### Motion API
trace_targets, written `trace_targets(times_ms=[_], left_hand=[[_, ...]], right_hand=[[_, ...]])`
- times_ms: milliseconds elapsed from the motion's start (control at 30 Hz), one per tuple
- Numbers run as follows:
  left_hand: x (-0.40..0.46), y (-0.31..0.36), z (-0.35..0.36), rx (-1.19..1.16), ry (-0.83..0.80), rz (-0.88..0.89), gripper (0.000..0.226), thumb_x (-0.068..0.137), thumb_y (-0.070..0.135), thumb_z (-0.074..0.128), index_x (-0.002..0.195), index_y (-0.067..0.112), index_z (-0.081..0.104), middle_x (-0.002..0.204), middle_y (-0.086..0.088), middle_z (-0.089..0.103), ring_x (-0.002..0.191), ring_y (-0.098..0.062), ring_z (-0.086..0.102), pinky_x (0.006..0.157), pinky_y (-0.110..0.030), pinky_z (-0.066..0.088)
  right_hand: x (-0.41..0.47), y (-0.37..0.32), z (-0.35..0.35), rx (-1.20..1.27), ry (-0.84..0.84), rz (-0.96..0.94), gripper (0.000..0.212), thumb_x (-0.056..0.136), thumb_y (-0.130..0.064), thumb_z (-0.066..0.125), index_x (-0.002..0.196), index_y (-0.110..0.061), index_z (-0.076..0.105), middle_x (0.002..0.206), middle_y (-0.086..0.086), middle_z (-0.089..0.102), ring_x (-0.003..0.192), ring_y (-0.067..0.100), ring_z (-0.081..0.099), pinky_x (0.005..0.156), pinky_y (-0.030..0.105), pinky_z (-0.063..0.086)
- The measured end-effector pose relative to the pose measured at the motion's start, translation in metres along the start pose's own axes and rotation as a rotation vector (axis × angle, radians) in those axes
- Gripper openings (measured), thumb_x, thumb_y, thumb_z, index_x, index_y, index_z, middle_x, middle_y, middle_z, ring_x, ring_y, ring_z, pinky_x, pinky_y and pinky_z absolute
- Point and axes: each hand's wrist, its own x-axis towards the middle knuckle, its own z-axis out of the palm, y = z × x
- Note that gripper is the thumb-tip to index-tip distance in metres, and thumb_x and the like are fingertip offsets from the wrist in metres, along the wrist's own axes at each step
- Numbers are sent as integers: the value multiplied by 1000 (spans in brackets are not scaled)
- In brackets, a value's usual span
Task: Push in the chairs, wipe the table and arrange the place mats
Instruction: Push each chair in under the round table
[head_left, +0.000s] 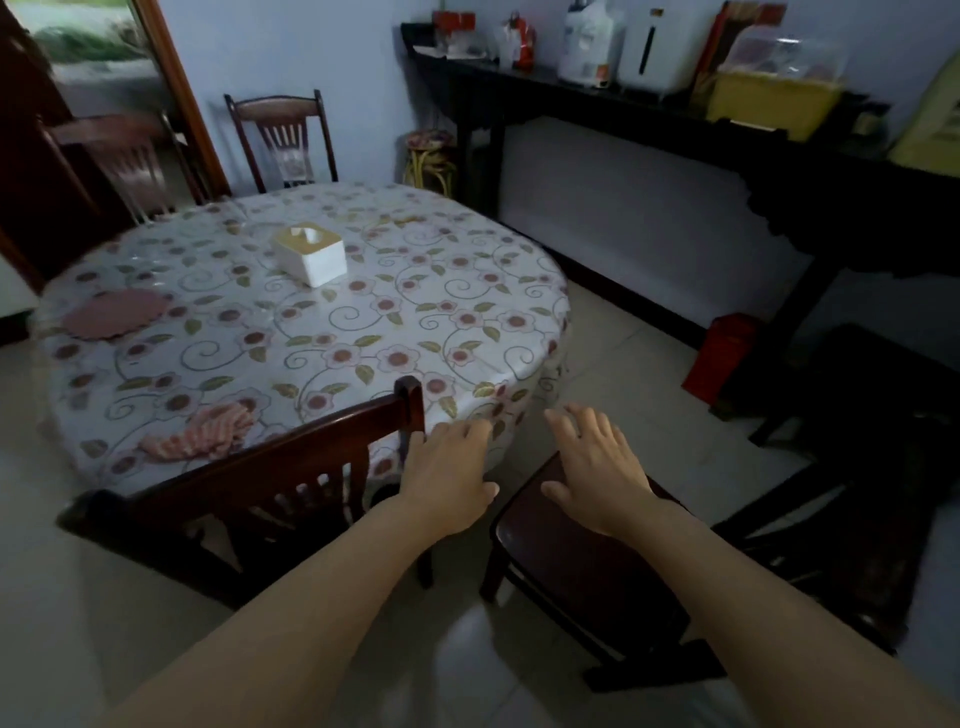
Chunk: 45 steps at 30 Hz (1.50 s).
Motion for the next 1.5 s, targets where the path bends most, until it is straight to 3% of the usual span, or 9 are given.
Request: trace_targets(times_ms=[267,433,567,800,1000,1167,1400,1500], left_hand=[[39,154,33,-43,-94,-23,59,84,44,57,133,19,34,132,-5,48,122,-28,42,102,-47,33],[58,261,69,-75,-170,32,55,86,46,53,131,19,36,130,-5,50,121,-28,44,99,-49,32],[70,321,89,-88,-176,119,49,88,46,49,128,19,40,128,-6,52,118,-28,46,94,-47,33],[77,392,114,-53,-312,245,48,89,50,46,124,16,41,121,-9,58,113,-31,50,88,-46,35],[76,401,133,48,-300,217,40,87,32,59,114,10,38,110,-13,62,99,-34,60,68,-35,36],[81,390,127,32,-247,213,37,83,28,63,105,14,37,102,-12,63,92,-35,62,62,-35,36],[114,316,83,26,-207,90,40,77,32,66,101,21,37,88,-3,60,85,-29,63,59,-34,39],[127,282,65,24,-152,-10,33,77,28,61,97,25,35,81,0,51,84,-30,61,59,-34,37]], right_hand=[[-49,146,-22,4,28,58,69,84,-37,62,140,-15,27,142,10,30,129,28,31,107,38,29],[-90,249,-40,-5,15,170,57,88,-24,56,138,-13,30,141,10,32,127,28,33,107,37,29],[-115,302,-47,10,-9,264,55,81,-5,51,133,-9,36,136,12,36,123,30,35,104,37,32],[-148,347,-27,-7,-141,274,67,83,-6,56,143,-16,28,151,8,21,139,27,18,111,38,23],[-144,360,-4,-25,-98,240,60,89,-28,60,140,-18,31,153,4,21,144,26,9,113,37,21],[-134,365,0,-93,-117,184,62,90,-40,54,142,-21,24,154,3,16,145,28,1,114,43,18],[-65,316,-9,-50,-17,52,58,90,-40,52,140,-21,30,151,8,23,144,30,3,116,47,11],[-24,293,-10,-61,10,-7,60,88,-29,58,139,-21,28,148,10,27,144,29,6,117,46,7]])
